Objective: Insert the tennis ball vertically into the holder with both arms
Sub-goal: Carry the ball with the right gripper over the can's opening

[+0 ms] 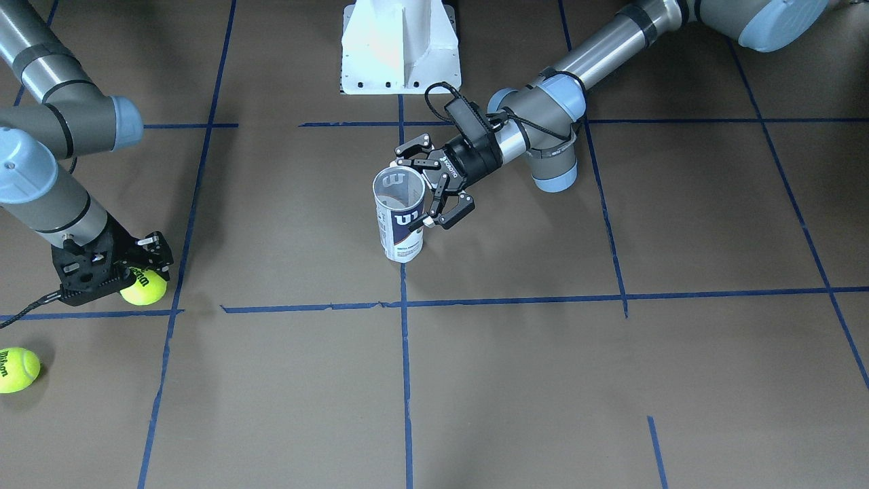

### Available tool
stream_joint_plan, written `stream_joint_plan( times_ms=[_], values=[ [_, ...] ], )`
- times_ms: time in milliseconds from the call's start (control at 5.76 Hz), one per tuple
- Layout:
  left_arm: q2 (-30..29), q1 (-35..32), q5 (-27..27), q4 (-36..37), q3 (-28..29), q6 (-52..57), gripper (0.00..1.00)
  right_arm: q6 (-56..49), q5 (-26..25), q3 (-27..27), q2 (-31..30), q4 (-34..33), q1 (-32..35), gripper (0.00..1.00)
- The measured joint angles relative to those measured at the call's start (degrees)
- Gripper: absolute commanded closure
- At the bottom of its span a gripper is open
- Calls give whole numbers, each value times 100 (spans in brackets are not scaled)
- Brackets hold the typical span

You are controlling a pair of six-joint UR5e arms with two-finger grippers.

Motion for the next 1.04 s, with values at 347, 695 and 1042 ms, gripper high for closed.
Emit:
stream_joint_plan(
  times_ms=[347,695,1042],
  values=[
    [-10,3,0,12,0,0,3,790,43,896,398,-991,-67,95],
    [-23,4,-7,23,0,-13,11,1743,31,1829,1065,-2339,-417,95],
    [-32,6,-9,24,0,-25,11,2484,-53,1968,1848,-3030,-760,95]
  ],
)
